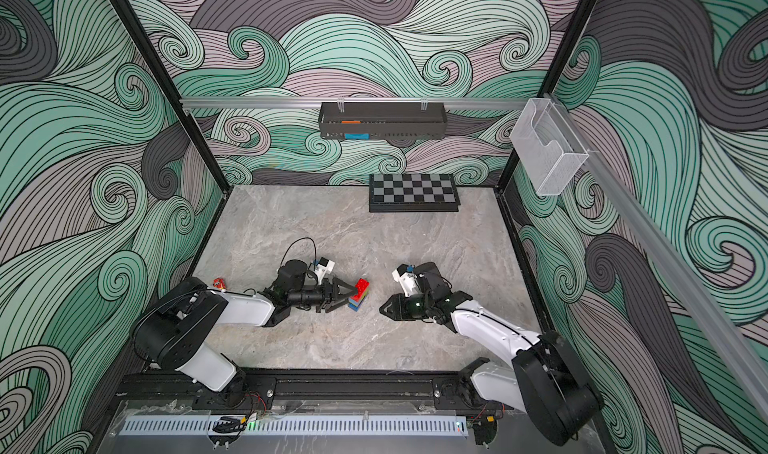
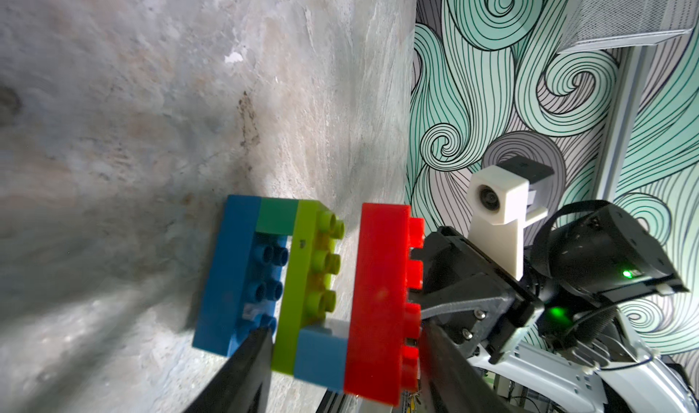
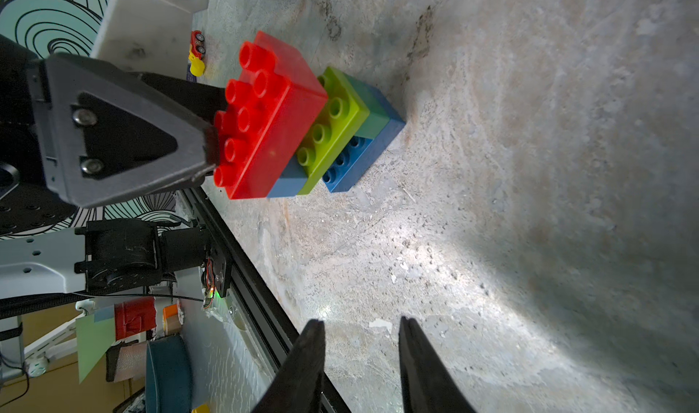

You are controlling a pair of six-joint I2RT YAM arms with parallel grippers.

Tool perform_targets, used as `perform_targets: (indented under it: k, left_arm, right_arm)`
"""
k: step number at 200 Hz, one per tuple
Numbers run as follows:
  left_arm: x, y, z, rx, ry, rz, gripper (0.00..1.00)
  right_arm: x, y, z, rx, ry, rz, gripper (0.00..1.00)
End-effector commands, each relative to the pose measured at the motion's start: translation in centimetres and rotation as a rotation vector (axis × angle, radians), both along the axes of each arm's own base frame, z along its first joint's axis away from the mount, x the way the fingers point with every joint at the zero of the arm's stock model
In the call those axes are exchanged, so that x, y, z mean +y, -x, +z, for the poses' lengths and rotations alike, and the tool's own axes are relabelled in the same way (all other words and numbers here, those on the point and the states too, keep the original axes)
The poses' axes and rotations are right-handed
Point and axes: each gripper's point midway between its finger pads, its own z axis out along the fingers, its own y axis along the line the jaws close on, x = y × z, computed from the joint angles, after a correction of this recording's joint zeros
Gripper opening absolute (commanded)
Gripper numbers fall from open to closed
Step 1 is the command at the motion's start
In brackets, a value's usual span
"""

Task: Assemble the number 5 with lego
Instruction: Pick up the lego brick from the center of the board.

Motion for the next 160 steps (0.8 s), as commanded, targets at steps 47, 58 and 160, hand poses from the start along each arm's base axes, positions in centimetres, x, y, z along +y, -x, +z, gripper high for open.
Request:
perform_targets:
  k: [47, 58, 160]
  left_arm:
    - [2.5, 1.3, 1.2, -0.078, -0.217, -0.029, 0.86]
    - [3.2, 2.2, 1.4, -0.107, -0.307, -0.052, 0.86]
    - [1.7, 2.9, 2.4, -0.271, -0.762, -0.157, 0.88]
  right_arm:
    - [-0.1, -0.1, 1.2, -0.034, -0.009, 0.012, 0.36]
    - [-0.2, -0.2, 1.3, -0.038, -0.001, 0.01, 0.36]
    - [-1.0, -0.1, 1.8, -0.066, 0.023, -0.002, 0.36]
